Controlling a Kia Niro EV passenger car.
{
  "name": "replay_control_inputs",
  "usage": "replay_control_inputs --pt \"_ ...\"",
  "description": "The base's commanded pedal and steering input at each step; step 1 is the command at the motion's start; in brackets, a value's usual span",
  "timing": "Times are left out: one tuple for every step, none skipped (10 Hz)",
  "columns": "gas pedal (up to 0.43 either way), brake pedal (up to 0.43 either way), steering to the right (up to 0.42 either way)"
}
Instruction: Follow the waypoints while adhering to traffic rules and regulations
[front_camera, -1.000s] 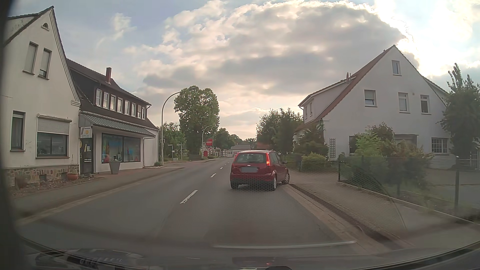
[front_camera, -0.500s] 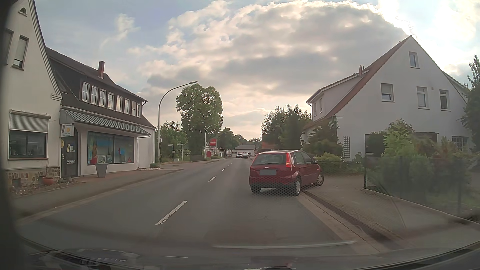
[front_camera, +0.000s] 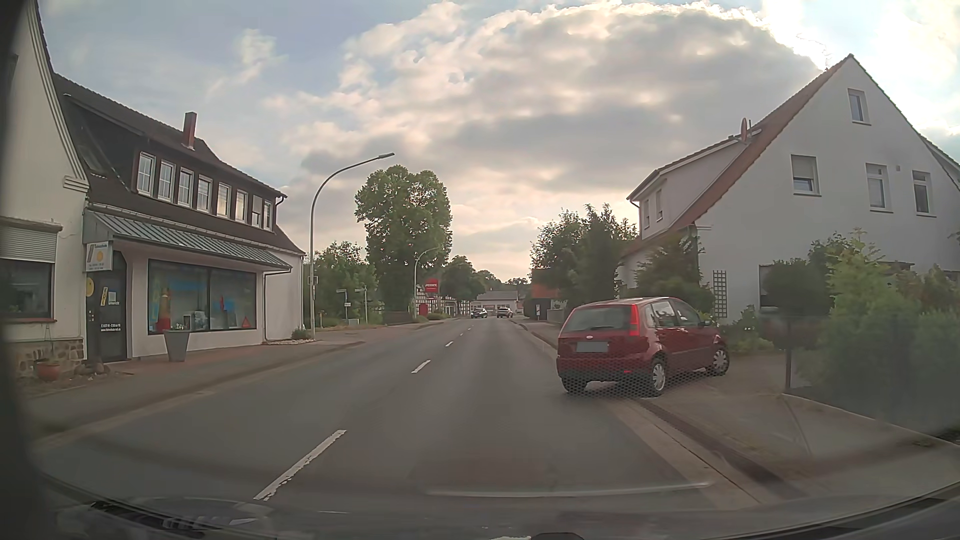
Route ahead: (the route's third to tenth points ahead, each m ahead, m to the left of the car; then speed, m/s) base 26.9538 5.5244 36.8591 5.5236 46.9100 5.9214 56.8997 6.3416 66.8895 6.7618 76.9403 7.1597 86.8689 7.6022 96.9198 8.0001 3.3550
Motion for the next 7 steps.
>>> replay_control_inputs --pt "0.0 0.0 -0.028" --pt "0.0 0.0 -0.027" --pt "0.0 0.0 -0.025" --pt "0.0 0.0 -0.022" --pt "0.0 0.0 -0.02" --pt "0.0 0.0 -0.018" --pt "0.0 0.0 -0.018"
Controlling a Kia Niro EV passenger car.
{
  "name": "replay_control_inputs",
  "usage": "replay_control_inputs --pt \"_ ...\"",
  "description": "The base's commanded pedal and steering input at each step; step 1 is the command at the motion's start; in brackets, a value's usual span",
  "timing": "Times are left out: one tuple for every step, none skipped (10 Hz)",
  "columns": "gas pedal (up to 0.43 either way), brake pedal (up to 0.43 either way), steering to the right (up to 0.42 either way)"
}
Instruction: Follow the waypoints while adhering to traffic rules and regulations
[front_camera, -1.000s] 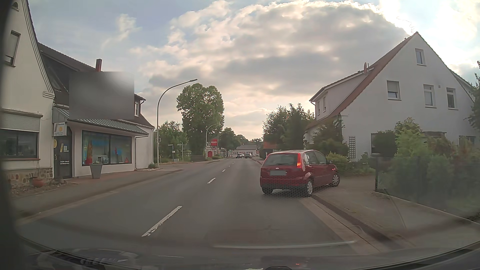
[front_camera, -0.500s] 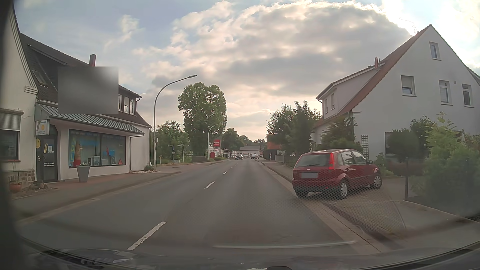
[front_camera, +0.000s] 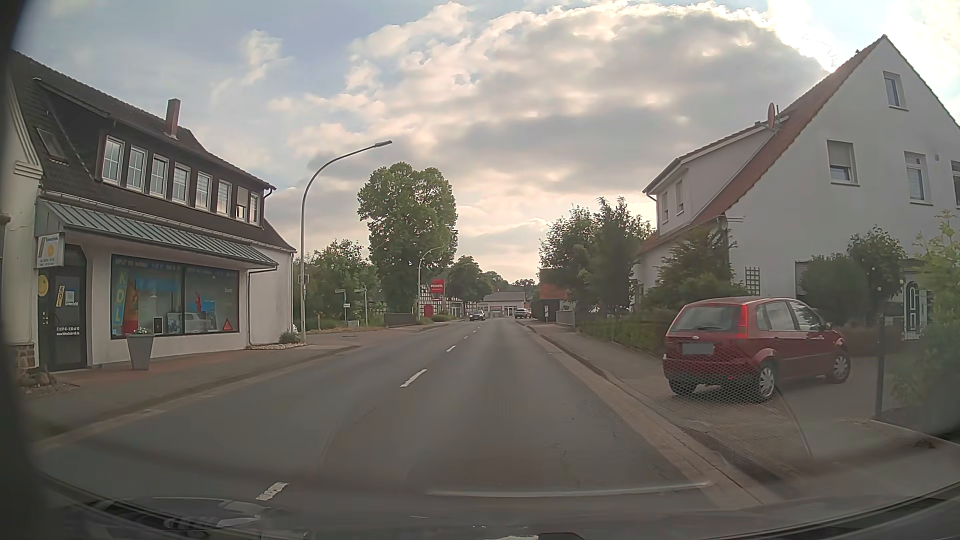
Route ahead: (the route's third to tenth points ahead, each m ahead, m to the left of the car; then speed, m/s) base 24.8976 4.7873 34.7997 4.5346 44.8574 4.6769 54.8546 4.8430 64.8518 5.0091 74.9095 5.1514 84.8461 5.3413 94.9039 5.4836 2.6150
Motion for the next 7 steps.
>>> replay_control_inputs --pt "0.0 0.0 -0.018" --pt "0.0 0.0 -0.018" --pt "0.0 0.0 -0.018" --pt "0.0 0.0 -0.018" --pt "0.0 0.0 -0.017" --pt "0.0 0.0 -0.015" --pt "0.0 0.0 -0.014"
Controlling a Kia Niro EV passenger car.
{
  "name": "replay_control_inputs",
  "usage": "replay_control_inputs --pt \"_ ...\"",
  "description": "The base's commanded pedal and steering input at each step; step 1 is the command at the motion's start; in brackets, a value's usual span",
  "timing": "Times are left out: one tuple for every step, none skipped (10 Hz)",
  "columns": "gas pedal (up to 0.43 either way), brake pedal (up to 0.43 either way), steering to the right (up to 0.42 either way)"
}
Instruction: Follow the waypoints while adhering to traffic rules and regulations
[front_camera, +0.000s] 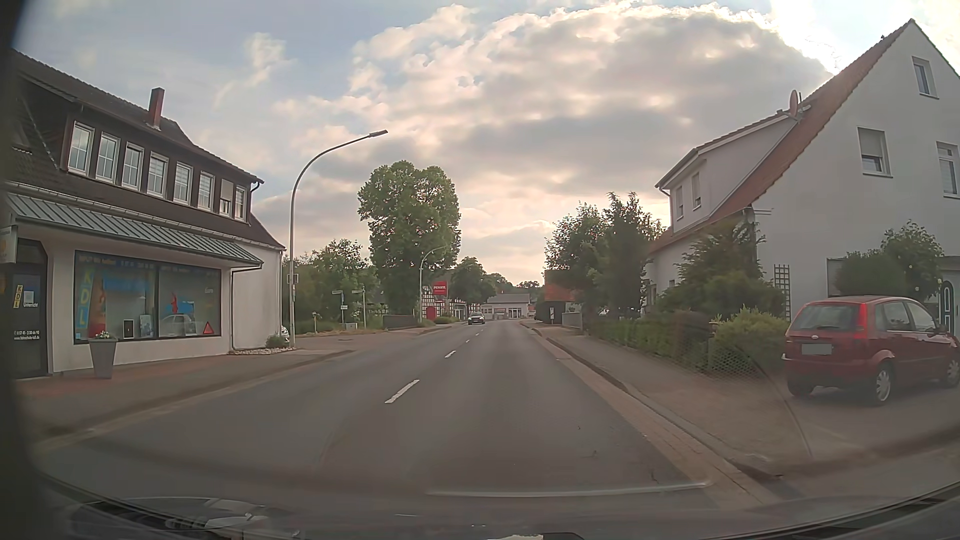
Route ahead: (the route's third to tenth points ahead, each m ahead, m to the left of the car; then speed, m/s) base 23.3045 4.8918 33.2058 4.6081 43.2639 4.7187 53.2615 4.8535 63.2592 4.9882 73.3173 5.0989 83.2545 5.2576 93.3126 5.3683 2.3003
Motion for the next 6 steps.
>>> replay_control_inputs --pt "0.0 0.0 -0.014" --pt "0.0 0.0 -0.015" --pt "0.0 0.0 -0.014" --pt "0.0 0.0 -0.015" --pt "0.0 0.0 -0.014" --pt "0.0 0.0 -0.014"
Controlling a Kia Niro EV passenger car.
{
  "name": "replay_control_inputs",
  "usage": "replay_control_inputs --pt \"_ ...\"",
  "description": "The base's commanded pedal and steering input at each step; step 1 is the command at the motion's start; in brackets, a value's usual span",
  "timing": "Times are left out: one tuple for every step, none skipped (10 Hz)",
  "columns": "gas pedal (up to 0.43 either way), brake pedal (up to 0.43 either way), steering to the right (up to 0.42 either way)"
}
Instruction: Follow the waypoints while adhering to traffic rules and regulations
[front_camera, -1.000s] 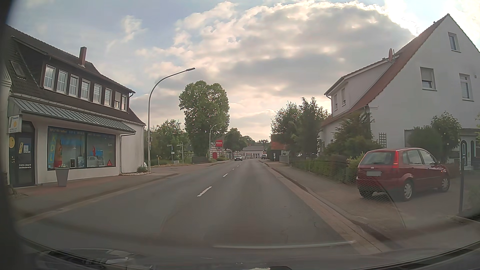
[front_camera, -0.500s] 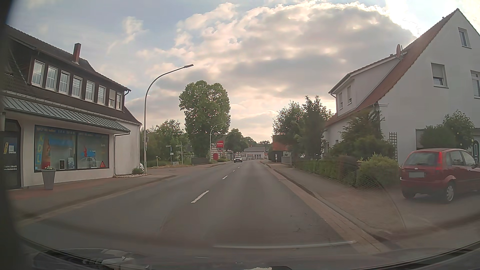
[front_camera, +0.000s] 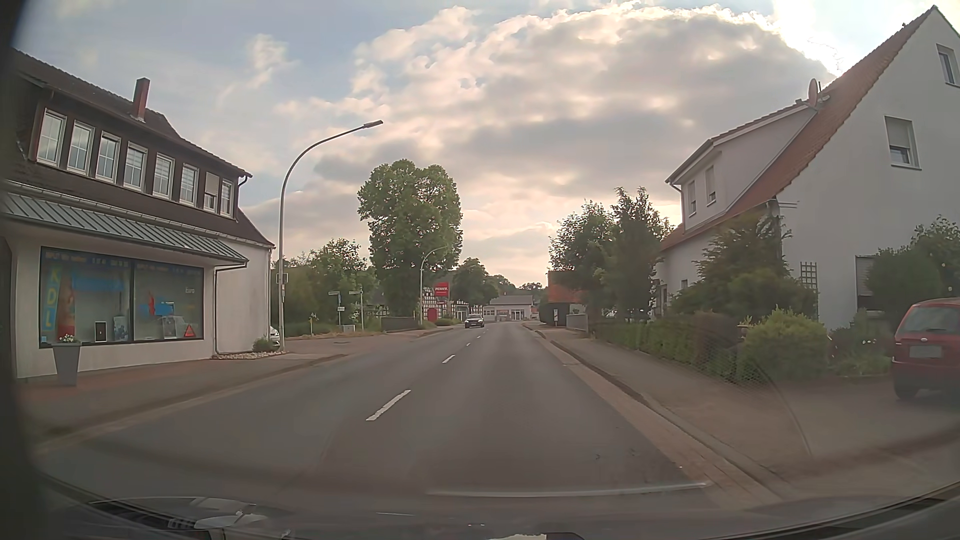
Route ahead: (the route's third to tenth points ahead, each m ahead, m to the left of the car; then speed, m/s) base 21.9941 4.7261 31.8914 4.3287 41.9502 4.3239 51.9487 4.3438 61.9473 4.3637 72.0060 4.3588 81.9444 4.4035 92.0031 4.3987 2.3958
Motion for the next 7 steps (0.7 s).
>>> replay_control_inputs --pt "0.0 0.0 -0.014" --pt "0.0 0.0 -0.014" --pt "0.0 0.0 -0.014" --pt "0.0 0.0 -0.014" --pt "0.0 0.0 -0.013" --pt "0.0 0.0 -0.01" --pt "0.0 0.0 -0.007"
